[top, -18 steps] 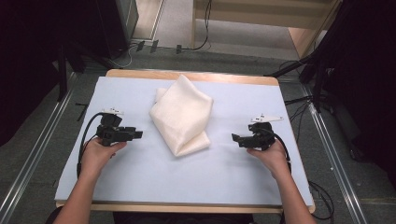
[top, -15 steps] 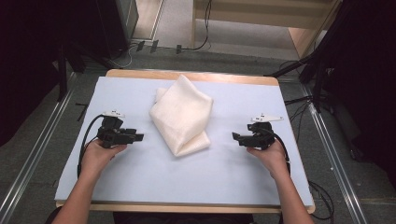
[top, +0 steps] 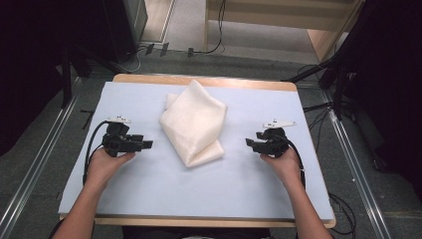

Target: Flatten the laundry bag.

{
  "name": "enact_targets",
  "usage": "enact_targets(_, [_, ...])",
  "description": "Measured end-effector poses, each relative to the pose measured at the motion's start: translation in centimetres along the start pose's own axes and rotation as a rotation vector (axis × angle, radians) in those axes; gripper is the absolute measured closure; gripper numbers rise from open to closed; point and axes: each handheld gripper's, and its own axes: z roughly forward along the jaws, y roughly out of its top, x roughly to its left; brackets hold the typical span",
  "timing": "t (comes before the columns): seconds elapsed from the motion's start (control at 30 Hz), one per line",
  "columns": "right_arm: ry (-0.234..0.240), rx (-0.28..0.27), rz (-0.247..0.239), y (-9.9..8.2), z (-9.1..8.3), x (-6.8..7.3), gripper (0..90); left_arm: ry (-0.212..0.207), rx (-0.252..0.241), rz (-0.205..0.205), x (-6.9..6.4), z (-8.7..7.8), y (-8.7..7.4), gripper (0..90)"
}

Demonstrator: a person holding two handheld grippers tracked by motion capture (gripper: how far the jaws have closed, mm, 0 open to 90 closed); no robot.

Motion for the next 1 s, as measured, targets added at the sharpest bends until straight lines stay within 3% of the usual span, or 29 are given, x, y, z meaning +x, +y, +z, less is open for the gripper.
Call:
enact_targets(0.17, [0.011, 0.002, 0.007, 0.1, -0.1, 0.3, 50.0, -0.027, -0.002, -0.007, -0.1, -0.4, 0.0, 52.3])
enact_targets(0.37, [0.037, 0.029, 0.025, 0.5, 0.1, 0.6, 49.1, -0.058, 0.013, -0.039, 0.1, -0.7, -0.1, 52.8])
enact_targets(0.7, [0.066, 0.024, 0.048, 0.6, -0.2, 0.6, 52.5, -0.067, -0.001, -0.003, -0.2, -1.0, 0.1, 58.7])
enact_targets(0.87, [0.064, 0.040, 0.044, 0.5, -0.2, 0.8, 54.4, -0.080, -0.005, -0.020, -0.2, -1.0, 0.2, 58.2])
enact_targets(1.0, [0.063, 0.032, 0.047, 0.8, -0.4, 1.0, 54.4, -0.078, -0.003, -0.050, 0.0, -1.2, 0.2, 48.2])
